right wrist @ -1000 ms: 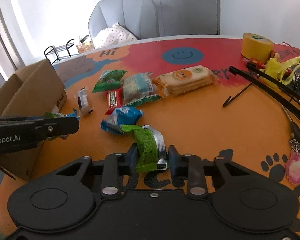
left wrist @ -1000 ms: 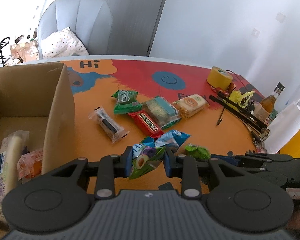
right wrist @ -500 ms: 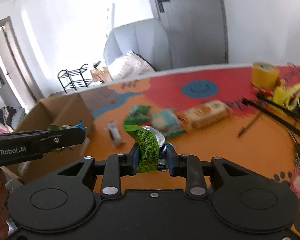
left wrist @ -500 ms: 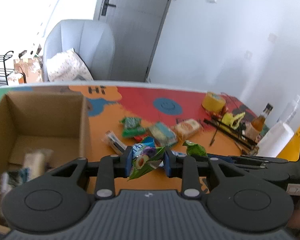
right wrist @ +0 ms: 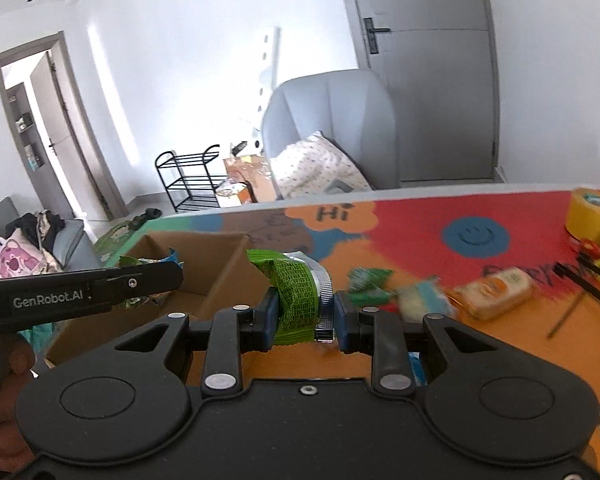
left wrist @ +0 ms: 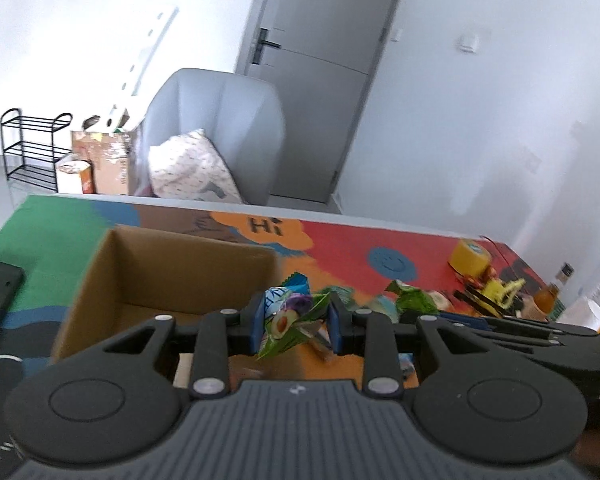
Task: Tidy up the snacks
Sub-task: 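Carry both held packs over the box and open both tools to drop them, then move both open tools back over the snacks on the table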
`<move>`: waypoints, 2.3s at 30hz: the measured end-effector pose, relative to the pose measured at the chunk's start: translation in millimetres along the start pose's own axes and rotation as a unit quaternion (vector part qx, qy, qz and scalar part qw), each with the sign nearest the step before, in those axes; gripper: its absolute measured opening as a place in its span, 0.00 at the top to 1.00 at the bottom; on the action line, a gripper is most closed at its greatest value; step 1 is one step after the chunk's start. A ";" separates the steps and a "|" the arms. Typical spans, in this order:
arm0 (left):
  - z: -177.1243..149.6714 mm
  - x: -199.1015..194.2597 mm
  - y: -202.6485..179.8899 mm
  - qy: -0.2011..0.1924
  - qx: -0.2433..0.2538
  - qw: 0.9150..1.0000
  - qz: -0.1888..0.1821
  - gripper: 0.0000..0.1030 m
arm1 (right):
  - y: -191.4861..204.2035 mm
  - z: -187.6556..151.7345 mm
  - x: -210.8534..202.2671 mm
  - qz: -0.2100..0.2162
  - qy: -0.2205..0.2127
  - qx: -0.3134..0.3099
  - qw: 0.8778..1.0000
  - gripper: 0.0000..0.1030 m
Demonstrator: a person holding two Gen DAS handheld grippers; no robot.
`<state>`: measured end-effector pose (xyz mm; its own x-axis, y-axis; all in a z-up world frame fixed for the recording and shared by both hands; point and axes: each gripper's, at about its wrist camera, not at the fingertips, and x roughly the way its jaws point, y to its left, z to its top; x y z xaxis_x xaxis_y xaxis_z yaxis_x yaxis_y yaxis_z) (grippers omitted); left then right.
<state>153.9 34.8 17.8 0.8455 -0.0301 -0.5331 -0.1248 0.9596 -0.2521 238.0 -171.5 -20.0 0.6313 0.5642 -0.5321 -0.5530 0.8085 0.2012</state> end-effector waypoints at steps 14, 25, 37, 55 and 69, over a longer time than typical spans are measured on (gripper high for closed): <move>15.3 -6.3 61.2 -0.010 -0.043 0.998 0.049 0.70 | 45.5 21.1 23.1 0.030 0.002 -0.026 0.999 0.74; 18.7 -9.3 83.8 -0.004 -0.072 0.995 0.072 0.57 | 69.2 28.6 44.5 0.053 0.017 -0.038 0.998 0.74; 18.2 -16.6 80.0 -0.010 -0.067 0.995 0.074 0.18 | 54.3 25.2 34.9 0.033 0.020 -0.010 0.999 0.44; -4.9 7.1 9.6 0.033 -0.006 0.999 0.029 0.11 | -20.9 -3.5 -8.6 -0.026 0.013 0.045 0.999 0.25; -23.7 25.5 -41.1 0.060 0.022 0.998 0.005 0.11 | -74.7 -23.9 -27.7 -0.047 0.007 0.086 0.995 0.21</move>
<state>168.4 -12.0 -4.6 0.7763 -0.0501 -0.6284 -0.1088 0.9712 -0.2119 248.9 -251.5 -39.9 0.6670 0.4832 -0.5671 -0.3896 0.8750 0.2874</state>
